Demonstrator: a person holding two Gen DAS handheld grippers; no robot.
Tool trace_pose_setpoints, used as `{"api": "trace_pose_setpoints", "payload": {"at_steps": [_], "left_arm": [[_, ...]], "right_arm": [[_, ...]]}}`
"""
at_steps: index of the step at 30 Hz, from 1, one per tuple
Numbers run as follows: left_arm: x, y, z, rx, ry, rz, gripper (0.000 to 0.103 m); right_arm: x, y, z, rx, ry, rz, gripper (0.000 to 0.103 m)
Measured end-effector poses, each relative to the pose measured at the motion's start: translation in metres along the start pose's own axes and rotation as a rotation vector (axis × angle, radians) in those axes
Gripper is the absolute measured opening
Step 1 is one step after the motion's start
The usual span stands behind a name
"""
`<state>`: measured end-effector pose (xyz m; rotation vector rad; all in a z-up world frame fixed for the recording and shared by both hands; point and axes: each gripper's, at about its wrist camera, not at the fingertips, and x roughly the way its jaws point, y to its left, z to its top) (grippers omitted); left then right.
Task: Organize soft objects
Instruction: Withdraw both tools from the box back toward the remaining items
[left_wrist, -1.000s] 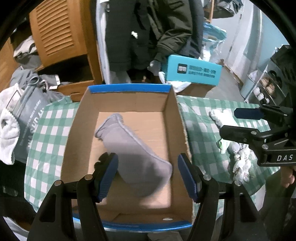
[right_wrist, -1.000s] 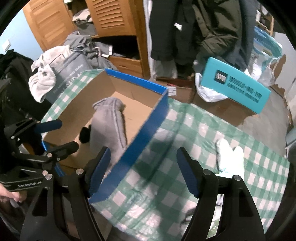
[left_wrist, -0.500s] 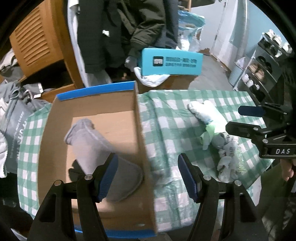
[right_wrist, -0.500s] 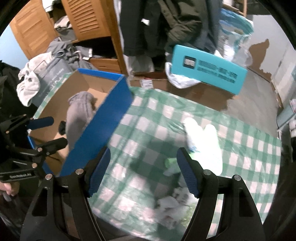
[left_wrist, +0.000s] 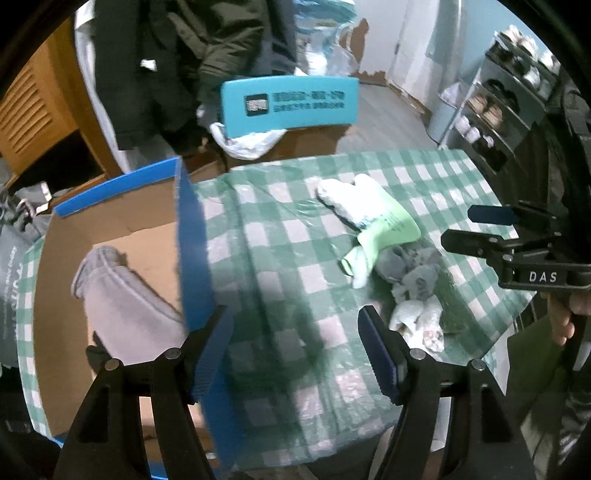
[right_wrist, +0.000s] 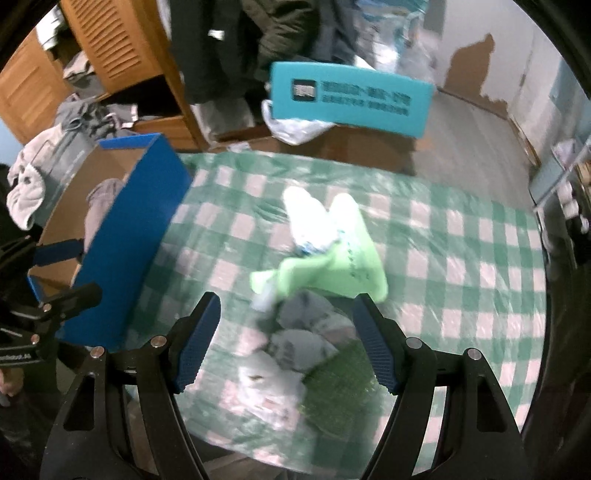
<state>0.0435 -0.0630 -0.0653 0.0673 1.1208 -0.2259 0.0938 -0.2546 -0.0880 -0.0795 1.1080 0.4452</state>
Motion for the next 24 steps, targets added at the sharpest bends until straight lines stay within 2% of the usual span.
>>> {"api": "trace_pose_setpoints", "payload": {"at_steps": [6, 19, 24], "left_arm": [[0.016, -0.026, 0.000, 0.024, 0.045, -0.040, 0.072], [0.045, -0.055, 0.005, 0.062, 0.072, -0.041, 0.074], [0.066, -0.060, 0.004, 0.023, 0.119, -0.105, 0.075]], "right_arm": [[0.001, -0.024, -0.013, 0.042, 0.010, -0.018, 0.075], [0.020, -0.064, -0.046, 0.104, 0.090, -0.058, 0.075], [0.039, -0.073, -0.058, 0.116, 0.144, -0.076, 0.075]]}}
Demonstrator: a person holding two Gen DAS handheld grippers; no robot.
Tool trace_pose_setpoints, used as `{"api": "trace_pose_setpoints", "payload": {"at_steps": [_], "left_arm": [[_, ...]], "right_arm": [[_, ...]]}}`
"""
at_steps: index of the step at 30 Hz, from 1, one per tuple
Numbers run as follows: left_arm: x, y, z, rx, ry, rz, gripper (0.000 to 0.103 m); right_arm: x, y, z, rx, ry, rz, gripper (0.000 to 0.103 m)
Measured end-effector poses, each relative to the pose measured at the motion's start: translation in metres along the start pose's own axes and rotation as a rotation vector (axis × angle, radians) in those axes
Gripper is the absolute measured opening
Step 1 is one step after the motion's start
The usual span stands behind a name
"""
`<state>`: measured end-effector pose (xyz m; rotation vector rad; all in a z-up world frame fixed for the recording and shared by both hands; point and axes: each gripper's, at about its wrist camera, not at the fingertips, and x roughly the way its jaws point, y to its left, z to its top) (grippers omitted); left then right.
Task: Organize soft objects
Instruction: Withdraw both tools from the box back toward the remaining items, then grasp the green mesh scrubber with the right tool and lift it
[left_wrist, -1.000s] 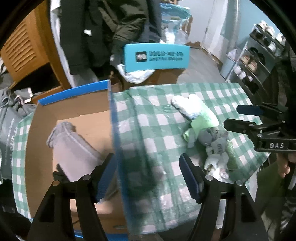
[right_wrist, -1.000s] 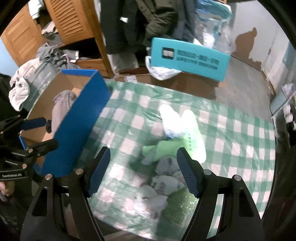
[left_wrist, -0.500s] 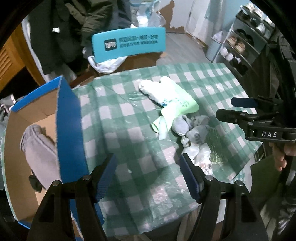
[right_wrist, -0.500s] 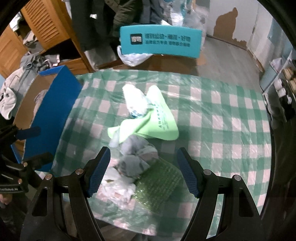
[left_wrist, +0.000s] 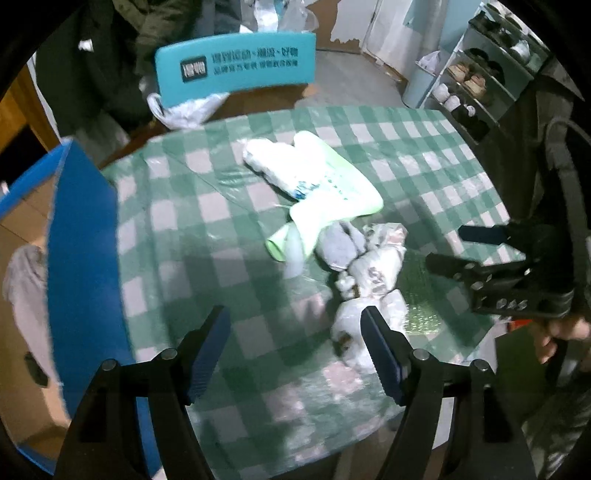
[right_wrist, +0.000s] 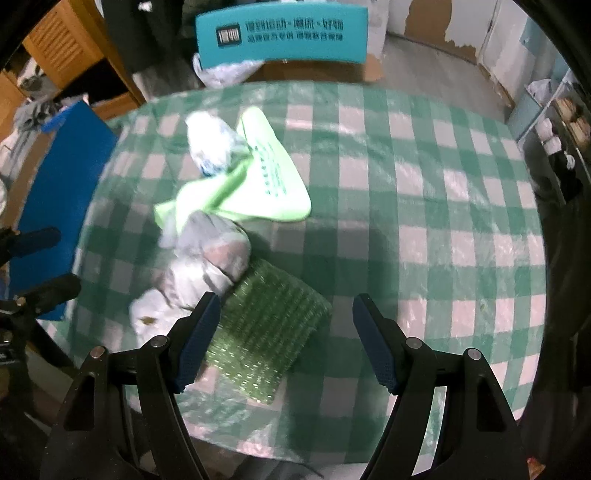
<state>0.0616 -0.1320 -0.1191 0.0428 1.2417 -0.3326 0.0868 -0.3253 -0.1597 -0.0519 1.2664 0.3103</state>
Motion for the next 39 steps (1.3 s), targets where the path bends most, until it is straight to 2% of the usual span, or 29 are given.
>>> {"api": "trace_pose_setpoints", "payload": {"at_steps": [6, 18, 27, 30, 34, 39], "left_arm": [[0.015, -0.010, 0.001, 0.018, 0.026, 0.003, 0.075], [0.035, -0.022, 0.001, 0.045, 0.078, 0.000, 0.075], [0.041, -0.033, 0.007, 0.060, 0.090, -0.011, 0.077], [0.045, -0.037, 0.010, 0.054, 0.095, -0.021, 0.078], [0.051, -0.041, 0.013, 0.045, 0.111, -0.045, 0.078], [0.058, -0.049, 0.016, 0.042, 0.125, -0.044, 0.078]], "right_arm": [[0.023, 0.001, -0.007, -0.025, 0.069, -0.019, 0.075], [0.049, 0.003, -0.021, -0.071, 0.140, -0.065, 0.075], [0.051, -0.023, -0.030, -0.033, 0.153, -0.065, 0.075], [0.049, -0.034, -0.034, -0.033, 0.152, -0.088, 0.074], [0.044, -0.047, -0.041, -0.040, 0.145, -0.120, 0.075], [0.033, -0.068, -0.046, 0.002, 0.115, -0.109, 0.075]]}}
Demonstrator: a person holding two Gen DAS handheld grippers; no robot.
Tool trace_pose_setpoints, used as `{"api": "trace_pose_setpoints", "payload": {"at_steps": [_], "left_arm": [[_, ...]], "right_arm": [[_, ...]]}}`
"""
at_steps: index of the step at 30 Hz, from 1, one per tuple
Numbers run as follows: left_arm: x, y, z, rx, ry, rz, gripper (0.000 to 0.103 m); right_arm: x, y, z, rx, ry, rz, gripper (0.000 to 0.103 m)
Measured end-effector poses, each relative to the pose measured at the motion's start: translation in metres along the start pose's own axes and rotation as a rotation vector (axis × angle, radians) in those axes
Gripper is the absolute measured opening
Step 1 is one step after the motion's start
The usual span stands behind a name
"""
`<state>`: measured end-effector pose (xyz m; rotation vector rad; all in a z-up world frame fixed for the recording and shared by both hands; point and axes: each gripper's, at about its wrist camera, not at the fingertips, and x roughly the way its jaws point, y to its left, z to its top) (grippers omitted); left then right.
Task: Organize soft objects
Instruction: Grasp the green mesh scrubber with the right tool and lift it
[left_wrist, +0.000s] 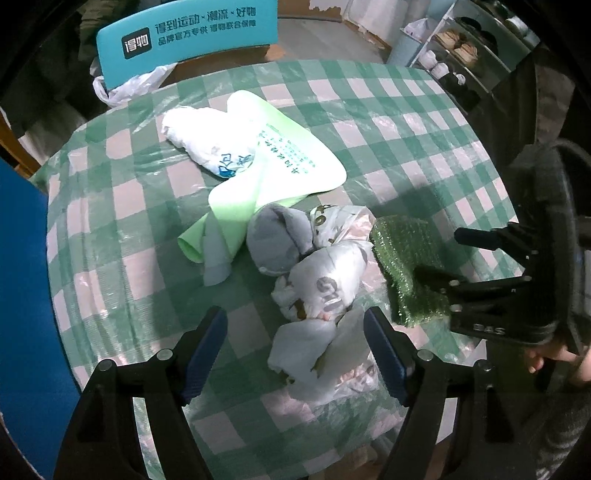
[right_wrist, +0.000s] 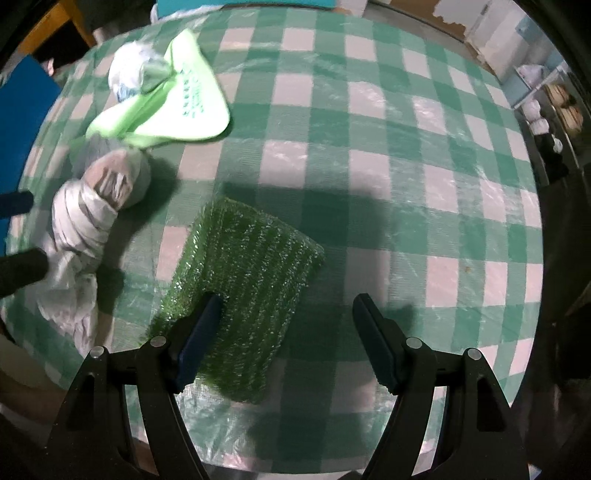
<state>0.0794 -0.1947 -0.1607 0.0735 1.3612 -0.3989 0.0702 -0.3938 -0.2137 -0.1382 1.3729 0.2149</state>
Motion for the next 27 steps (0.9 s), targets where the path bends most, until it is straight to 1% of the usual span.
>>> {"api": "trace_pose_setpoints", "payload": {"at_steps": [3, 6, 9, 11, 14, 15, 16, 17, 18, 20, 21, 25, 27], "left_arm": [[0.005, -0.002, 0.004, -0.010, 0.006, -0.011, 0.078], [0.013, -0.004, 0.006, -0.019, 0.025, -0.013, 0.078], [0.020, -0.007, 0.006, -0.017, 0.040, -0.014, 0.078], [0.026, -0.009, 0.006, -0.013, 0.050, -0.003, 0.078], [0.031, -0.012, 0.005, -0.002, 0.045, -0.008, 0.077], [0.032, -0.013, 0.004, 0.005, 0.042, -0.010, 0.071], [0.032, -0.014, 0.003, 0.012, 0.041, -0.009, 0.065], [0.032, -0.014, 0.003, 0.016, 0.043, -0.008, 0.052], [0.033, -0.014, 0.002, 0.020, 0.047, -0.008, 0.049], [0.031, -0.013, 0.001, 0.023, 0.037, -0.014, 0.047], [0.030, -0.012, 0.000, 0.024, 0.028, -0.014, 0.046], [0.022, -0.009, -0.002, 0.035, 0.014, -0.026, 0.044], [0.017, -0.008, -0.005, 0.048, 0.008, -0.023, 0.044]], "right_arm": [[-0.016, -0.018, -0.008, 0.053, -0.057, 0.081, 0.075], [-0.024, -0.030, -0.011, 0.099, -0.089, 0.122, 0.075], [-0.028, -0.040, -0.006, 0.119, -0.099, 0.125, 0.075], [-0.026, -0.035, -0.005, 0.122, -0.096, 0.116, 0.075], [-0.021, -0.032, -0.010, 0.122, -0.087, 0.106, 0.075], [-0.024, -0.015, -0.002, 0.123, -0.082, 0.101, 0.075], [-0.025, -0.013, -0.001, 0.123, -0.078, 0.101, 0.075], [-0.028, -0.008, 0.002, 0.122, -0.075, 0.104, 0.075], [-0.028, -0.007, 0.003, 0.119, -0.073, 0.104, 0.075], [-0.020, 0.006, 0.008, 0.118, -0.071, 0.096, 0.079], [-0.020, 0.006, 0.006, 0.125, -0.072, 0.096, 0.080], [-0.013, 0.012, 0.008, 0.129, -0.059, 0.127, 0.080], [-0.008, 0.018, 0.011, 0.117, -0.046, 0.114, 0.080]]}}
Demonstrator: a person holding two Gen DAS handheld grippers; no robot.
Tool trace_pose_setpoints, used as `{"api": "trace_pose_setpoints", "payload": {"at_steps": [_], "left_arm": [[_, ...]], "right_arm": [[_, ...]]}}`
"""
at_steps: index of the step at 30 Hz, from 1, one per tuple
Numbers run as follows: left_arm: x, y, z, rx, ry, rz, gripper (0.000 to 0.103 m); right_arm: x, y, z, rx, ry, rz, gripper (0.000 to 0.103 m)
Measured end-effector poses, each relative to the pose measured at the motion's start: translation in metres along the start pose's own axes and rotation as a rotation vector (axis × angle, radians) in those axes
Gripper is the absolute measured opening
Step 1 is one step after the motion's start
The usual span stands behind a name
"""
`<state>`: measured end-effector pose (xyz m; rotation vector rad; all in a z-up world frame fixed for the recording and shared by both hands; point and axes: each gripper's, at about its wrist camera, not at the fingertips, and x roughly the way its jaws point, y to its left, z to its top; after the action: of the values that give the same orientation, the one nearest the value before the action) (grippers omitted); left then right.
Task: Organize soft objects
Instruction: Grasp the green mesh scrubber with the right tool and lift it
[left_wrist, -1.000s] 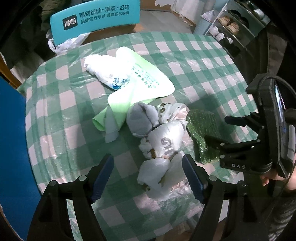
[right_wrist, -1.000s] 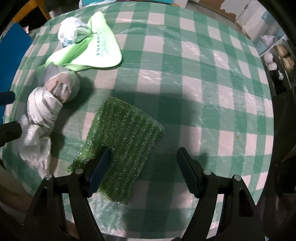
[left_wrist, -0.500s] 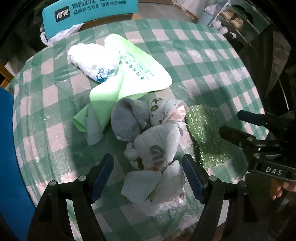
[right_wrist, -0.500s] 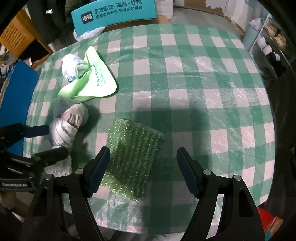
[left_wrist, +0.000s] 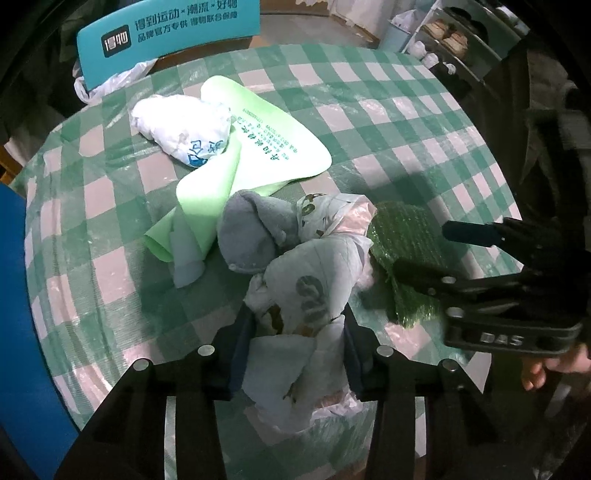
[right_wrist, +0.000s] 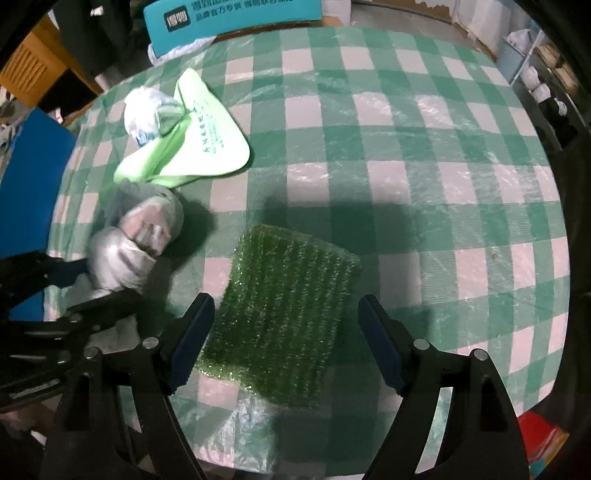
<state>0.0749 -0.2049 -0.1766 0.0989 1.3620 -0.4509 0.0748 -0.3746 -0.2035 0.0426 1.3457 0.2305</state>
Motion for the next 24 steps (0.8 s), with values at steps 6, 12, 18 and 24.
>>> {"api": "trace_pose_setpoints", "payload": {"at_steps": [6, 12, 18, 24], "left_arm": [[-0.014, 0.010, -0.014, -0.013, -0.001, -0.014, 0.044], [-0.023, 0.023, -0.020, -0.039, -0.016, -0.008, 0.044], [-0.026, 0.031, -0.022, -0.056, -0.019, -0.001, 0.044], [-0.030, 0.035, -0.022, -0.068, -0.026, 0.001, 0.044]], "right_arm": [[0.016, 0.015, 0.003, -0.054, 0.034, -0.049, 0.080], [0.027, 0.023, 0.007, -0.074, 0.054, -0.076, 0.080], [0.033, 0.032, 0.009, -0.098, 0.050, -0.097, 0.079], [0.030, 0.043, 0.008, -0.130, 0.029, -0.093, 0.043]]}}
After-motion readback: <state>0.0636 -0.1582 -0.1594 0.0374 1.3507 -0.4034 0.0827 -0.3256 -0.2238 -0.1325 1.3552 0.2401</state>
